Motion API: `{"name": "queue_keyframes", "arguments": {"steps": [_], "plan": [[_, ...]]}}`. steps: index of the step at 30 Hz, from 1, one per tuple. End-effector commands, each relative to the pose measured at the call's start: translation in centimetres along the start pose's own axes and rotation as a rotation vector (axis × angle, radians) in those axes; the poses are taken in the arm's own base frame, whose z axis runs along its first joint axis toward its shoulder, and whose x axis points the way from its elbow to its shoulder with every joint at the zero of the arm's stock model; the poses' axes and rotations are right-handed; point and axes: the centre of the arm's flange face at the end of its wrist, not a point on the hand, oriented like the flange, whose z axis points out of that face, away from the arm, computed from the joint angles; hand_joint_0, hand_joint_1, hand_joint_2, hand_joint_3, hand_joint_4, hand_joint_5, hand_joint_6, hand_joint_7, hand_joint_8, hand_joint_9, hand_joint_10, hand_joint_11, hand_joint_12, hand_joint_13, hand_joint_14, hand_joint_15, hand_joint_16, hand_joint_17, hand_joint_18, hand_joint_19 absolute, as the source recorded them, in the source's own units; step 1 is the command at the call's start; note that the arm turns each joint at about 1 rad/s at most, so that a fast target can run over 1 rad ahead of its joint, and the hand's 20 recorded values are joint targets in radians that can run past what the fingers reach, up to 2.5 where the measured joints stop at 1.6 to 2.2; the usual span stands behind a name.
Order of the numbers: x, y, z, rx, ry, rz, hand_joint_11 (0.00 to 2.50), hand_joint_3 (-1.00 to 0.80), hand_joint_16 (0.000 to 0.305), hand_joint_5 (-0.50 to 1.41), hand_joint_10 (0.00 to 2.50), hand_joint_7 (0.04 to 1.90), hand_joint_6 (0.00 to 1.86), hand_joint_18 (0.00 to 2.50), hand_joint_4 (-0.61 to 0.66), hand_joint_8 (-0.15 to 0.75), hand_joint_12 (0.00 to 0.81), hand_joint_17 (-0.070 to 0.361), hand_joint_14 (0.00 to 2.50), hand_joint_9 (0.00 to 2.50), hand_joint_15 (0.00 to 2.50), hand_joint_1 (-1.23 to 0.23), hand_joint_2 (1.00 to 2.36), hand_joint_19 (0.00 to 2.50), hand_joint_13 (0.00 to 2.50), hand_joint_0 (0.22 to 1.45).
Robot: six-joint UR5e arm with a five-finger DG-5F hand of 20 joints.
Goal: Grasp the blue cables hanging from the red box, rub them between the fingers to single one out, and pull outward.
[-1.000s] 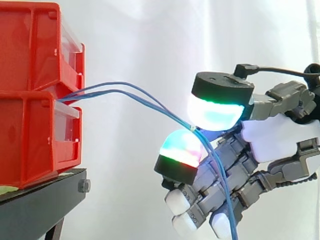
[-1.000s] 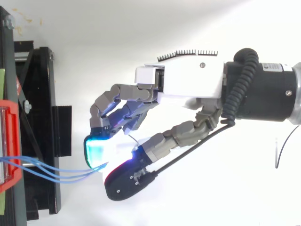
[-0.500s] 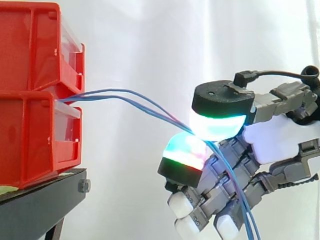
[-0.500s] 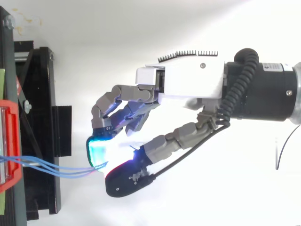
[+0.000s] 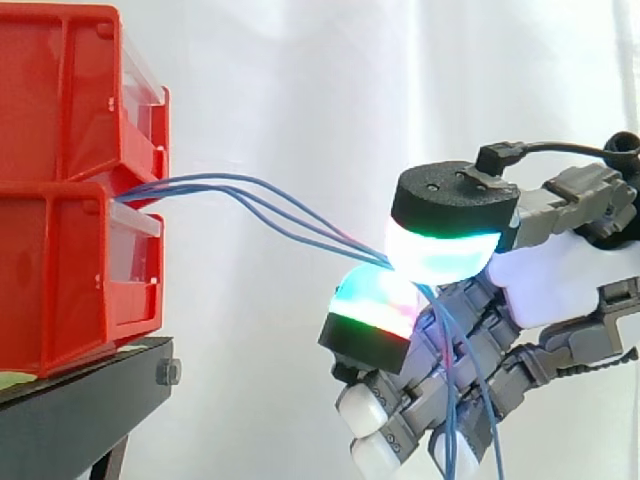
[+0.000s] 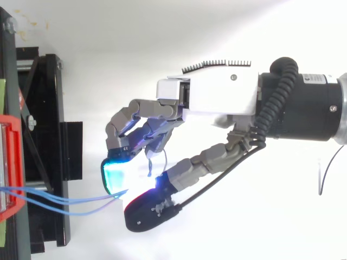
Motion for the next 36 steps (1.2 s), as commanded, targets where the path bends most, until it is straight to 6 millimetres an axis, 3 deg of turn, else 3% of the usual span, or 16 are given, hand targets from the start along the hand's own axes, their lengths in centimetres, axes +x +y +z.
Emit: {"name": "queue_keyframes", "arguments": {"steps": [1, 4, 14, 15, 16, 23, 25, 29, 36], "plan": [[-0.09, 0.08, 0.01, -0.002, -0.001, 0.001, 0.41, -0.28, 0.046, -0.18, 0.01, 1.27, 0.89, 0.67, 0.30, 0.244, 0.341, 0.103, 0.01, 0.71, 0.21, -0.82, 1.01, 0.49, 0.62, 0.59], [0.06, 0.00, 0.06, 0.000, 0.002, 0.000, 0.38, -0.29, 0.049, -0.16, 0.01, 1.23, 0.86, 0.67, 0.23, 0.248, 0.355, 0.110, 0.01, 0.72, 0.21, -0.72, 1.01, 0.50, 0.62, 0.56], [0.04, 0.00, 0.06, 0.000, 0.000, 0.000, 0.36, -0.15, 0.057, -0.15, 0.01, 1.19, 0.87, 0.71, 0.18, 0.277, 0.392, 0.129, 0.01, 0.76, 0.21, -0.67, 1.01, 0.50, 0.65, 0.55], [0.03, 0.10, 0.01, -0.002, 0.000, 0.000, 0.34, -0.14, 0.061, -0.14, 0.01, 1.18, 0.86, 0.71, 0.18, 0.287, 0.411, 0.138, 0.01, 0.78, 0.21, -0.61, 1.00, 0.50, 0.65, 0.56], [0.03, 0.10, 0.01, -0.002, 0.000, 0.000, 0.34, -0.16, 0.062, -0.14, 0.00, 1.18, 0.86, 0.71, 0.19, 0.290, 0.415, 0.140, 0.01, 0.78, 0.20, -0.57, 1.08, 0.51, 0.66, 0.54], [0.03, 0.10, 0.01, -0.002, 0.000, 0.000, 0.32, -0.19, 0.063, -0.14, 0.00, 1.11, 0.85, 0.69, 0.20, 0.288, 0.417, 0.142, 0.01, 0.78, 0.21, -0.42, 1.23, 0.52, 0.65, 0.51], [0.03, 0.10, 0.01, -0.002, 0.000, 0.000, 0.33, -0.19, 0.063, -0.14, 0.00, 1.12, 0.84, 0.69, 0.21, 0.289, 0.419, 0.143, 0.01, 0.78, 0.21, -0.42, 1.24, 0.52, 0.65, 0.51], [0.03, 0.10, 0.01, -0.002, 0.000, 0.000, 0.35, -0.12, 0.064, -0.15, 0.00, 1.12, 0.84, 0.70, 0.26, 0.305, 0.425, 0.143, 0.01, 0.78, 0.21, -0.58, 1.15, 0.50, 0.65, 0.52], [0.03, 0.10, 0.01, -0.002, 0.000, 0.000, 0.37, -0.08, 0.063, -0.16, 0.00, 1.09, 0.86, 0.71, 0.27, 0.304, 0.420, 0.142, 0.01, 0.76, 0.22, -0.70, 1.08, 0.48, 0.66, 0.54]]}}
